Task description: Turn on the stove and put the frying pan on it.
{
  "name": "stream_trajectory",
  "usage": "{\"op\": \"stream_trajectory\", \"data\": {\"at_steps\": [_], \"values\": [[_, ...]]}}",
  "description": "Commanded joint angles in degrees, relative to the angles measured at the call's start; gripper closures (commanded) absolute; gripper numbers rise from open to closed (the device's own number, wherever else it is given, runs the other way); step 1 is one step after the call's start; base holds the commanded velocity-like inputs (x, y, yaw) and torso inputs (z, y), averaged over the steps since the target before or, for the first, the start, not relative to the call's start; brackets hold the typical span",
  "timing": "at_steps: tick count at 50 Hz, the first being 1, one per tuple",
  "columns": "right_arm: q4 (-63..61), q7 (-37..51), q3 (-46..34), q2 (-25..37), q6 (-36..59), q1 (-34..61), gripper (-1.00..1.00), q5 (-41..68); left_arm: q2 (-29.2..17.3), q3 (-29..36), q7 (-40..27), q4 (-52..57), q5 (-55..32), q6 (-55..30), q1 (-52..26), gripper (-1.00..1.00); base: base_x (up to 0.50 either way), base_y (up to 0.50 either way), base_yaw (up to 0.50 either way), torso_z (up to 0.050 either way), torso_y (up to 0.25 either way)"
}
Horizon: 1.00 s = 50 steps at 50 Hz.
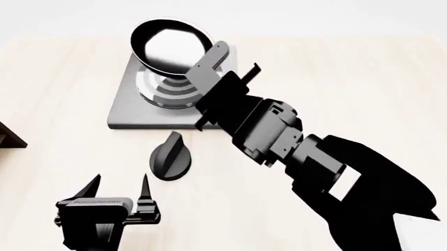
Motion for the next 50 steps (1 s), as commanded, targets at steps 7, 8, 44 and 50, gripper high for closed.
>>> {"op": "stream_trajectory", "data": {"at_steps": [7, 8, 44, 50], "values": [[3.35, 4.95, -12.22, -0.37, -5.95, 3.10, 1.00, 6.26, -0.32, -0.53, -0.36, -0.39, -0.55, 0.13, 0.09, -1.00, 0.00, 0.00, 0.00, 0.000, 0.001], [3.33, 4.85, -12.31, -0.37, -5.85, 2.98, 1.00, 5.95, -0.34, -0.55, -0.39, -0.39, -0.60, 0.09, 0.06, -1.00, 0.00, 0.00, 0.00, 0.000, 0.000], [1.52, 3.08, -12.15, -0.37, -4.16, 0.14, -1.00, 0.90, -0.65, -0.42, -0.96, -0.45, -0.78, 0.58, 0.29, -1.00, 0.00, 0.00, 0.00, 0.000, 0.001], [1.18, 2.80, -12.01, -0.37, -4.07, 0.35, -1.00, 0.98, -0.74, -0.52, -1.03, -0.53, -0.94, 0.63, 0.25, -1.00, 0.00, 0.00, 0.00, 0.000, 0.000]]}}
